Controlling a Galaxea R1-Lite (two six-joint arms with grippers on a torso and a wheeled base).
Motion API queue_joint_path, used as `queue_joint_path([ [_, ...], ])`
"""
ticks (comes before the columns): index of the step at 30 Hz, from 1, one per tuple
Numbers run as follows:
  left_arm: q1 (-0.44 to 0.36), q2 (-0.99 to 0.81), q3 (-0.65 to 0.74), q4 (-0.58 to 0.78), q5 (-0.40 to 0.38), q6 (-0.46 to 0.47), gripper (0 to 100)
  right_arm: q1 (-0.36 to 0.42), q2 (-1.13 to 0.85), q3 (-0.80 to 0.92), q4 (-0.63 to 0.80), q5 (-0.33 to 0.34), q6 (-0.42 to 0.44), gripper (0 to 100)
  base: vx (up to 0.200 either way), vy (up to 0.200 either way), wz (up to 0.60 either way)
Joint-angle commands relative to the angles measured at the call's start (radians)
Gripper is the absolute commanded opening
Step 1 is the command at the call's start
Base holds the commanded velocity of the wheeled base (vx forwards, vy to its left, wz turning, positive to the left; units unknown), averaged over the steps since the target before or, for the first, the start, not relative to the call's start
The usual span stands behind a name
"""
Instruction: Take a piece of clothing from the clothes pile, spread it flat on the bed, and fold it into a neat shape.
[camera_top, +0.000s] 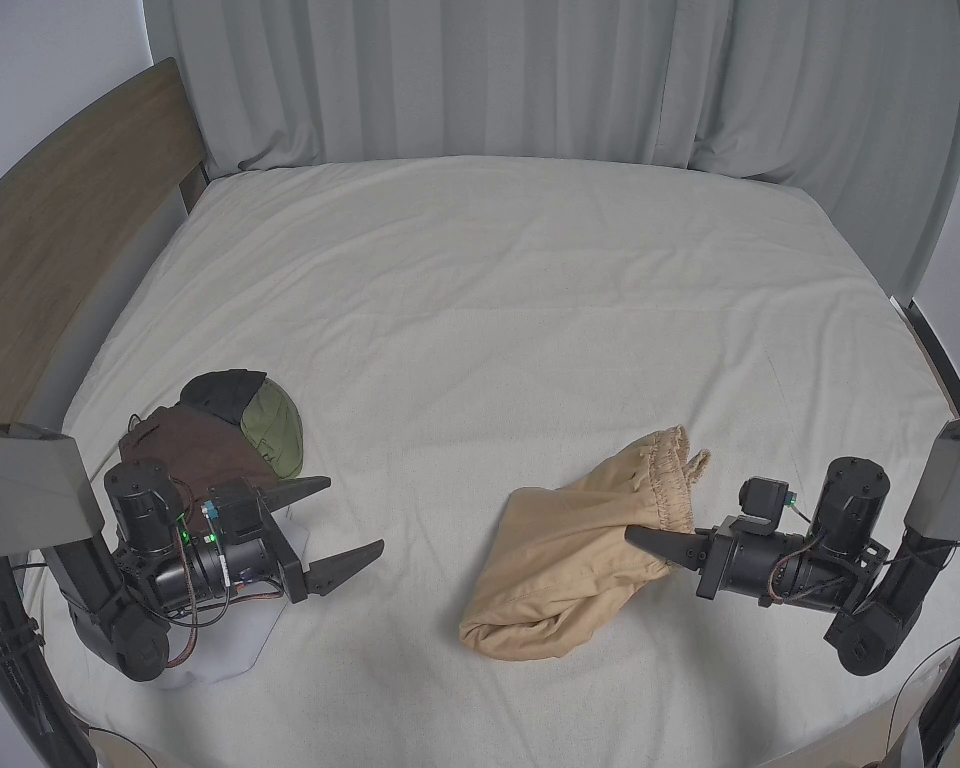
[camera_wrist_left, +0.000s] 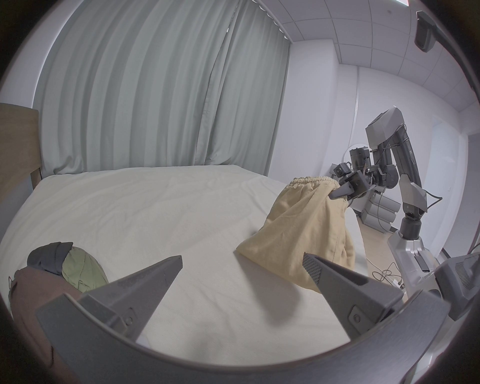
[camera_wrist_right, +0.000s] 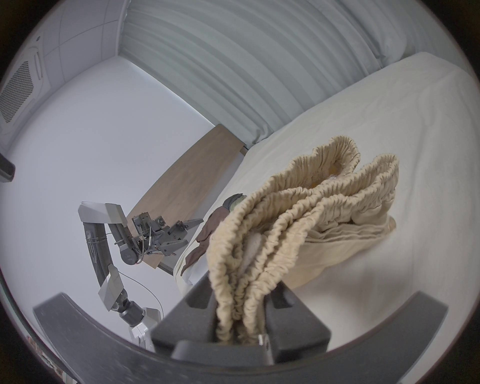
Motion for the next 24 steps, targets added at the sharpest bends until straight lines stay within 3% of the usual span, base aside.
queue_joint_path([
  [1, 0.002, -0.001, 0.003, -0.002, 0.0, 0.0, 100, 0.0, -0.009, -0.037, 0.001, 0.009, -0.001, 0, 0.0, 0.0, 0.0],
  [7, 0.015, -0.002, 0.003, -0.001, -0.002, 0.0, 100, -0.005, -0.006, -0.083, 0.001, 0.042, -0.001, 0, 0.0, 0.0, 0.0],
  [10, 0.023, -0.002, 0.005, -0.001, -0.002, 0.0, 100, -0.013, -0.001, -0.123, 0.001, 0.115, -0.001, 0, 0.0, 0.0, 0.0],
  [13, 0.029, -0.002, 0.003, -0.001, -0.002, 0.0, 100, -0.014, 0.002, -0.16, 0.001, 0.145, 0.002, 0, 0.0, 0.0, 0.0],
  [24, 0.031, 0.001, 0.003, -0.001, -0.002, 0.0, 100, -0.049, 0.082, -0.313, 0.003, 0.193, 0.056, 0, 0.0, 0.0, 0.0],
])
